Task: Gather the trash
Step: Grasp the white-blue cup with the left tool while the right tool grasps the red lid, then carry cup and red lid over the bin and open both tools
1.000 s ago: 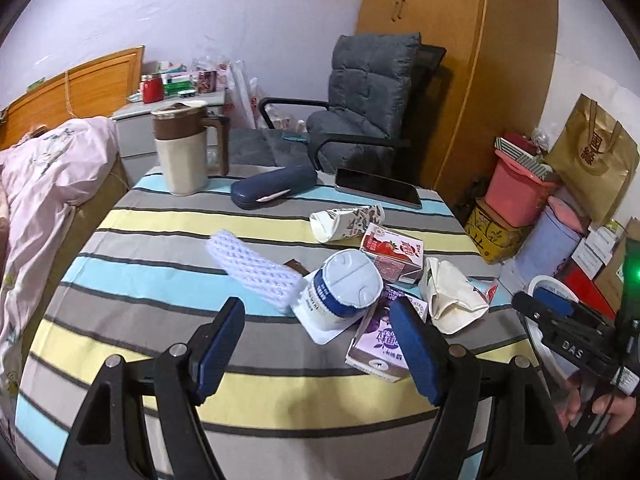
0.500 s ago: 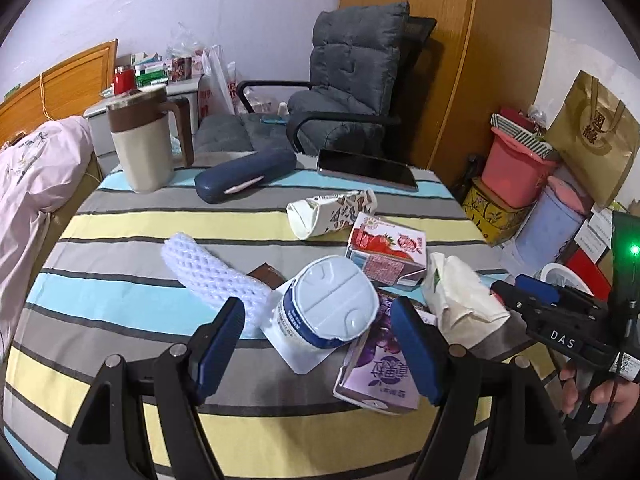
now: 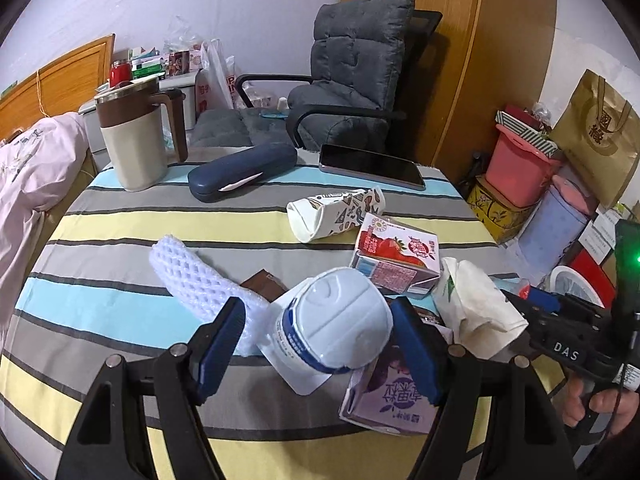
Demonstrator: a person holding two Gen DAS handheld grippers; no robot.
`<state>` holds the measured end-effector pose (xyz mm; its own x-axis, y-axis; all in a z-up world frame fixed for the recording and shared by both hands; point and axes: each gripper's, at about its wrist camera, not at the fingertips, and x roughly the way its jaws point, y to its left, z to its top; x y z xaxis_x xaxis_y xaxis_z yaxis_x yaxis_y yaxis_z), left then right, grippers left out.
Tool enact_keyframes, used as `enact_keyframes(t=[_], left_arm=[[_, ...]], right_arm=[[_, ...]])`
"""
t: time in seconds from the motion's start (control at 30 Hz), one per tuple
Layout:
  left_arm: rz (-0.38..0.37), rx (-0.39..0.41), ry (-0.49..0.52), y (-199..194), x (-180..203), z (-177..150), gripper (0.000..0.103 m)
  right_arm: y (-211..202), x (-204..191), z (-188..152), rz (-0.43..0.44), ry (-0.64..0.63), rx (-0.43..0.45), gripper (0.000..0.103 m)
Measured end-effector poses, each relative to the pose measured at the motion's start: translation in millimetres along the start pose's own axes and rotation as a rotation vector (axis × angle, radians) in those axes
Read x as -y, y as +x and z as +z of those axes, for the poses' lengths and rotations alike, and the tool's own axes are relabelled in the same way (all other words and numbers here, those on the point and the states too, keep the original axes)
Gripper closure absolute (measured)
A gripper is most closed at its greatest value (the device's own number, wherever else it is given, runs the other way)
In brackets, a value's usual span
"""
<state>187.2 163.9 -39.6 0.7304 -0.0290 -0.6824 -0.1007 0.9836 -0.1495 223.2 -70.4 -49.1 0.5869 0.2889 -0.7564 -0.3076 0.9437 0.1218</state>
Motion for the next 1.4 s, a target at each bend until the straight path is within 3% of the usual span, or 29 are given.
enact_keyframes(t=[0.2,0.83,1.4], left_arm=[[0.007,0.001,0.008,0.6,1.1,-0.1,0.045],[0.020,0.074,0.030,-35.3,9.3,-2.2,0.046],[-0.009,0.143,0.082,-85.6,40.5,-6.1,0.046]], right_arm=[[-0.8,-1.0,-0.3,-0.003,-0.010,0.006,0.054],[-23.8,-0.8,-4.3,-0.009,0.002,0.082,0.055],[-73.0,0.7,-15.3,0.001,0.011,0.183,0.055]])
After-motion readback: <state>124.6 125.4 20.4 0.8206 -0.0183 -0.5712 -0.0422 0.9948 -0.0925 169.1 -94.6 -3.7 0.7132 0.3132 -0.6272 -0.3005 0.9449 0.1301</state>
